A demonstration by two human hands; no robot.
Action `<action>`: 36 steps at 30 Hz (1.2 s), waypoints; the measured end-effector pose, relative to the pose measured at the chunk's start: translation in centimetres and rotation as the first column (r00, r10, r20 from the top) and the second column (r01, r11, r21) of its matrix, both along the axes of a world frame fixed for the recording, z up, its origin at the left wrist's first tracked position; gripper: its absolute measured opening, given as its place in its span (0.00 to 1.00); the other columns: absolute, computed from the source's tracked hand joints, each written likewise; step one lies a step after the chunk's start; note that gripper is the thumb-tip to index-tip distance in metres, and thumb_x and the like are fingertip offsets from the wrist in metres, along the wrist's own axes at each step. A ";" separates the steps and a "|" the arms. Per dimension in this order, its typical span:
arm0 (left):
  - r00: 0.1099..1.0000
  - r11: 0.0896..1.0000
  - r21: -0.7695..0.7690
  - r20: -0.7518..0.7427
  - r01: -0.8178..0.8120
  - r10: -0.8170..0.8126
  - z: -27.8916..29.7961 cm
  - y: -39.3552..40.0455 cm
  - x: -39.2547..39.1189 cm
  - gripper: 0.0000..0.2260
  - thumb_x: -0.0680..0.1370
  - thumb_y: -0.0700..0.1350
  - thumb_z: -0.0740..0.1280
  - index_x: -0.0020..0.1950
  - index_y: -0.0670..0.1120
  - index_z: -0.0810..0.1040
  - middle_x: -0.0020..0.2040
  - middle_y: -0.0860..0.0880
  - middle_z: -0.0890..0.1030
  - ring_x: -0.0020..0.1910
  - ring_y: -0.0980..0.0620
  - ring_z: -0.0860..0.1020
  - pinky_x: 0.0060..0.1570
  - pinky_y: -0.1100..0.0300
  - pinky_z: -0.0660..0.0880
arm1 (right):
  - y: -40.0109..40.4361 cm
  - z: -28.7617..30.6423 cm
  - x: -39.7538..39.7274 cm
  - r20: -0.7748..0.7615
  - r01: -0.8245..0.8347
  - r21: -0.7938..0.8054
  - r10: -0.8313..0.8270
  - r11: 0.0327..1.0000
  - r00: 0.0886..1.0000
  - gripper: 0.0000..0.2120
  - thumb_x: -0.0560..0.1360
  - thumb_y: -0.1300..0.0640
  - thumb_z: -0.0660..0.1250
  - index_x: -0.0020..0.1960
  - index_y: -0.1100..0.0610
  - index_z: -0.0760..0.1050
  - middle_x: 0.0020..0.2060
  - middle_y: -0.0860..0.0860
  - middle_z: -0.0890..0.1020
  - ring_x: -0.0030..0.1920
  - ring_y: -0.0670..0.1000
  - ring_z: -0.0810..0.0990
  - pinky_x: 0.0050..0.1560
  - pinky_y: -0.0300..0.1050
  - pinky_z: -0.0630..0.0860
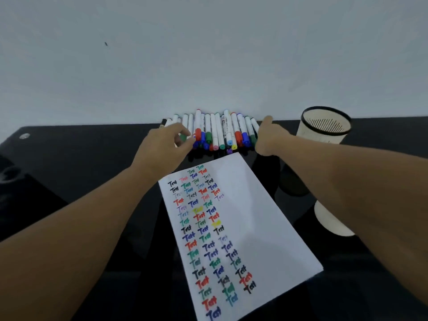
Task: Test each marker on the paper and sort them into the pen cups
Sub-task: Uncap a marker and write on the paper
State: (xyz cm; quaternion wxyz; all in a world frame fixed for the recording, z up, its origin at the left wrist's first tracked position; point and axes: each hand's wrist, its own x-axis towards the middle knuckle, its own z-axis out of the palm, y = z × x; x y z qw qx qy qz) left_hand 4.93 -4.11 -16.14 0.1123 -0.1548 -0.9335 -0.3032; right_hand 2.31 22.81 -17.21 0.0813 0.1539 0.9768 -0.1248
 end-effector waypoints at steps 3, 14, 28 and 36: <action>1.000 0.999 0.041 0.013 -0.009 0.009 0.5 -0.7 2.8 0.08 0.80 0.54 0.68 0.56 0.52 0.80 0.37 0.53 0.82 0.34 0.52 0.80 0.41 0.49 0.81 | 0.0 2.0 2.6 -0.039 0.048 -0.009 -0.048 0.999 0.998 0.37 0.77 0.65 0.66 0.77 0.66 0.49 0.65 0.67 0.73 0.64 0.65 0.76 0.50 0.51 0.72; 0.997 0.979 0.195 0.063 -0.053 0.042 -1.4 -0.9 8.7 0.09 0.81 0.53 0.68 0.60 0.53 0.80 0.40 0.55 0.80 0.38 0.57 0.79 0.42 0.53 0.81 | -2.3 6.0 9.9 -0.591 -0.208 -0.215 0.042 0.954 0.806 0.02 0.78 0.60 0.65 0.49 0.56 0.73 0.41 0.52 0.77 0.37 0.49 0.72 0.33 0.39 0.65; 0.988 0.976 -0.216 0.146 -0.023 0.056 -2.3 0.1 7.5 0.22 0.83 0.52 0.63 0.77 0.61 0.63 0.48 0.53 0.76 0.44 0.52 0.79 0.44 0.50 0.80 | -6.5 0.8 11.8 -0.309 -0.440 -0.204 0.369 0.874 0.876 0.09 0.83 0.56 0.66 0.59 0.52 0.83 0.46 0.50 0.84 0.46 0.52 0.82 0.48 0.49 0.80; 0.968 0.995 0.090 0.244 0.033 -0.054 -1.2 0.9 8.1 0.06 0.83 0.53 0.65 0.57 0.55 0.80 0.39 0.51 0.81 0.38 0.53 0.80 0.39 0.54 0.80 | -7.3 2.0 12.2 -0.376 -0.288 -0.809 -0.074 0.512 0.924 0.16 0.77 0.54 0.76 0.62 0.50 0.76 0.46 0.52 0.83 0.46 0.53 0.83 0.51 0.48 0.82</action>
